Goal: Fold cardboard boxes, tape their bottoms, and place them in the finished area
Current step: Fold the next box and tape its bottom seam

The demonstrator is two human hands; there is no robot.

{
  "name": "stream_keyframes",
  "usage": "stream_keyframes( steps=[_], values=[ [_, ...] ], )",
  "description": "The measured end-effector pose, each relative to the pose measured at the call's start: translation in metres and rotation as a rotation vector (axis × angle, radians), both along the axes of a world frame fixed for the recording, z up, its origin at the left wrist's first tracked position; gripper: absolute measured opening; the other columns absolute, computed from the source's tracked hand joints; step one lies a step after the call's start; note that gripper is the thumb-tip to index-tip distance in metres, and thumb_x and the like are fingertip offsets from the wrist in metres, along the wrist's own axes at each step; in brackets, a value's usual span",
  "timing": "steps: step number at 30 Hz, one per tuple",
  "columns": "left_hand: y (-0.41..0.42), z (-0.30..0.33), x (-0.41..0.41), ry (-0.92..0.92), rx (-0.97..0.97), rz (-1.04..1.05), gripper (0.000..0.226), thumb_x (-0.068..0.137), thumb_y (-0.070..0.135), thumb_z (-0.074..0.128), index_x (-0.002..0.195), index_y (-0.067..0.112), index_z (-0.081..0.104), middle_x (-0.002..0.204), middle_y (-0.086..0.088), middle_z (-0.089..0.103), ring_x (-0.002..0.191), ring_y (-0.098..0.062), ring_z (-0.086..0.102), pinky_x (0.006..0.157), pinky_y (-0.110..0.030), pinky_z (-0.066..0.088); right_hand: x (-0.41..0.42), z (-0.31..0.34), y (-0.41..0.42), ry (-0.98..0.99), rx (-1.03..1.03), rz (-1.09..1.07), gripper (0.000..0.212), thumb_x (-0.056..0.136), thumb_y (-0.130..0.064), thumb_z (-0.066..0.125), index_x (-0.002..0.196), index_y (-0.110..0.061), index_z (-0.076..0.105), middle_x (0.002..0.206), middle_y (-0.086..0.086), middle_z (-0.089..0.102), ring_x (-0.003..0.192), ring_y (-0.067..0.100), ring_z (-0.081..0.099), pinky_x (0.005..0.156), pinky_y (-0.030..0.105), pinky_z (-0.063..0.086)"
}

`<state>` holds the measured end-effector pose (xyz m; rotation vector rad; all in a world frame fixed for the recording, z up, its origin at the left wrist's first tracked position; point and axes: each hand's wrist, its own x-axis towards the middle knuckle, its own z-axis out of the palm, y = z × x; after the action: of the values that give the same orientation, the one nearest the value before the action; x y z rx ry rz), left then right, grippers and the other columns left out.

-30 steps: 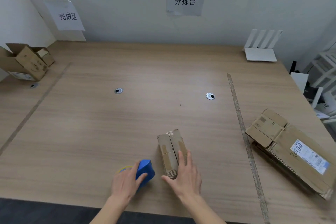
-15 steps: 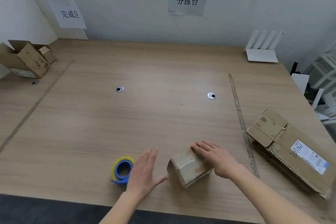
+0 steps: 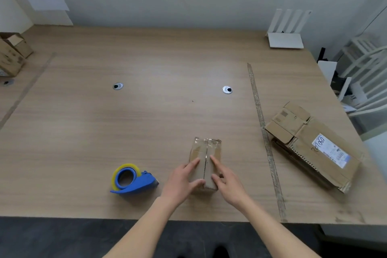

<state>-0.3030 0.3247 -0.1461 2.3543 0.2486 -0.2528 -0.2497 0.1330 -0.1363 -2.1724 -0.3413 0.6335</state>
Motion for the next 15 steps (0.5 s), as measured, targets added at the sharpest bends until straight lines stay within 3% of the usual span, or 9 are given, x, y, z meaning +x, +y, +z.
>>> stream_keyframes(
  steps=[2, 4, 8, 12, 13, 15],
  values=[
    [-0.006, -0.002, 0.001, 0.008, 0.001, 0.067, 0.079, 0.088, 0.054, 0.071, 0.156, 0.040, 0.033, 0.133, 0.001, 0.057, 0.112, -0.020, 0.057, 0.099, -0.036, 0.048, 0.007, -0.001, 0.007, 0.024, -0.022, 0.019, 0.059, 0.105, -0.012, 0.046, 0.155, -0.040, 0.030, 0.162, 0.001, 0.032, 0.151, 0.015, 0.027, 0.123, 0.034, 0.026],
    [-0.009, -0.003, 0.003, 0.016, -0.003, 0.104, 0.079, 0.089, 0.053, 0.069, 0.157, 0.040, 0.030, 0.135, 0.001, 0.056, 0.114, -0.019, 0.057, 0.100, -0.036, 0.049, 0.013, 0.000, 0.012, 0.028, -0.034, 0.037, 0.059, 0.106, -0.009, 0.042, 0.156, -0.037, 0.030, 0.165, 0.004, 0.025, 0.154, 0.015, 0.016, 0.125, 0.029, 0.017],
    [0.005, 0.001, 0.000, -0.004, 0.048, 0.070, 0.075, 0.092, 0.063, 0.059, 0.156, 0.044, 0.026, 0.138, 0.008, 0.056, 0.112, -0.014, 0.058, 0.093, -0.032, 0.051, 0.014, 0.001, 0.014, -0.002, -0.023, 0.031, 0.058, 0.106, -0.010, 0.041, 0.156, -0.037, 0.030, 0.166, 0.004, 0.024, 0.155, 0.015, 0.015, 0.125, 0.029, 0.016],
    [0.045, -0.001, -0.030, -0.022, 0.218, 0.118, 0.073, 0.091, 0.073, 0.047, 0.155, 0.045, 0.028, 0.142, 0.014, 0.052, 0.107, -0.008, 0.061, 0.084, -0.027, 0.053, 0.009, 0.004, 0.005, -0.042, -0.036, -0.036, 0.054, 0.107, -0.029, 0.043, 0.154, -0.048, 0.025, 0.167, -0.001, 0.022, 0.155, 0.014, 0.010, 0.124, 0.035, 0.018],
    [0.058, -0.006, -0.040, -0.007, 0.267, 0.144, 0.075, 0.090, 0.072, 0.050, 0.156, 0.042, 0.029, 0.143, 0.011, 0.051, 0.106, -0.009, 0.061, 0.086, -0.027, 0.052, 0.008, 0.005, 0.003, -0.054, -0.035, -0.048, 0.053, 0.107, -0.032, 0.043, 0.153, -0.051, 0.025, 0.167, -0.002, 0.021, 0.155, 0.013, 0.010, 0.123, 0.037, 0.019],
    [0.079, -0.018, -0.058, 0.062, 0.398, 0.166, 0.083, 0.088, 0.071, 0.056, 0.158, 0.038, 0.024, 0.150, 0.002, 0.045, 0.124, -0.015, 0.054, 0.103, -0.031, 0.045, 0.005, 0.008, 0.000, -0.087, -0.040, -0.063, 0.052, 0.107, -0.037, 0.042, 0.152, -0.054, 0.023, 0.166, -0.006, 0.020, 0.154, 0.011, 0.013, 0.121, 0.038, 0.022]
  ],
)
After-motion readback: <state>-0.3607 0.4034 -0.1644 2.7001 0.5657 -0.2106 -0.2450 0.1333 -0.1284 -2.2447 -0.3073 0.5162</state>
